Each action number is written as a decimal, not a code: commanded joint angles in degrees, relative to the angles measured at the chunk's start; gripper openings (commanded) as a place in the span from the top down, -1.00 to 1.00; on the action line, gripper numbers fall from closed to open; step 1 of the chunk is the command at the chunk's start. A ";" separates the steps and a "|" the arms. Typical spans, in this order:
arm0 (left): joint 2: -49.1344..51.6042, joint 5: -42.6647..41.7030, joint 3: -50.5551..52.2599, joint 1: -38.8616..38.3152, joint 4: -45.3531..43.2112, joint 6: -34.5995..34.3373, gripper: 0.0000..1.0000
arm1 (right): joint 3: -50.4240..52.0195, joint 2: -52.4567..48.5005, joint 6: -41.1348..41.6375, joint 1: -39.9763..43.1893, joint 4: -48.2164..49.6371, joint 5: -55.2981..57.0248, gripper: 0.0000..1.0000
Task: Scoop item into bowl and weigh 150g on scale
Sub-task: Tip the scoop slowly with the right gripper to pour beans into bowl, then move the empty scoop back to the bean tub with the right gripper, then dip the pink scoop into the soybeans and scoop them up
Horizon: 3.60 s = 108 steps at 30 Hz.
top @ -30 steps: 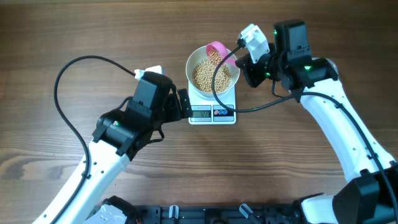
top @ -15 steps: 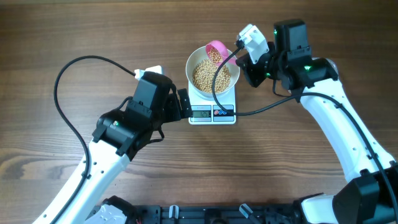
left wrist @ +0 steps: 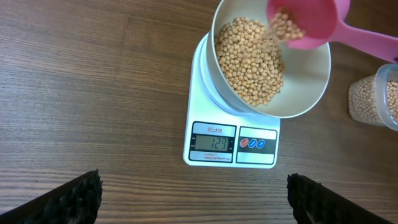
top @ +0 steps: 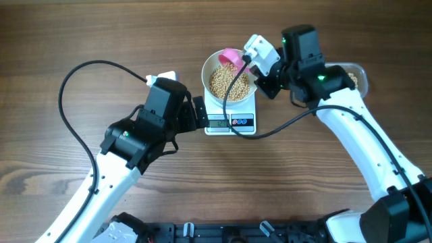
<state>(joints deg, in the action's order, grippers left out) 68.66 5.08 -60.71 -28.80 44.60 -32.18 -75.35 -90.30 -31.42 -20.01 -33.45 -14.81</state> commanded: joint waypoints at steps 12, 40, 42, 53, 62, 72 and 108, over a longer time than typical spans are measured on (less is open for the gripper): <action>-0.42 0.57 -0.04 0.26 -0.11 0.48 -1.00 | -0.44 0.85 2.10 -0.35 -0.39 3.08 0.92; -0.42 0.57 -0.04 0.26 -0.11 0.46 -1.00 | -0.44 3.08 28.06 3.58 9.81 2.95 0.91; -0.42 0.57 -0.04 0.26 -0.11 0.48 -1.00 | -0.44 4.44 30.67 7.69 10.47 3.28 0.91; -0.42 0.57 -0.04 0.26 -0.11 0.48 -1.00 | -0.44 5.88 32.76 33.68 1.64 -7.21 0.91; -0.42 0.57 -0.04 0.26 -0.11 0.48 -1.00 | -0.31 3.06 10.43 36.46 -15.96 6.32 0.91; -0.42 0.57 -0.04 0.26 -0.11 0.48 -1.00 | -0.28 -1.81 10.19 34.77 -16.55 14.43 0.92; -0.42 0.57 -0.04 0.26 -0.11 0.48 -1.00 | -0.26 -4.63 18.36 44.59 -23.37 -19.69 0.91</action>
<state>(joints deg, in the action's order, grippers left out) 68.66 5.08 -60.71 -28.80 44.60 -32.18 -75.46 -93.93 -14.81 22.33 -56.80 -28.03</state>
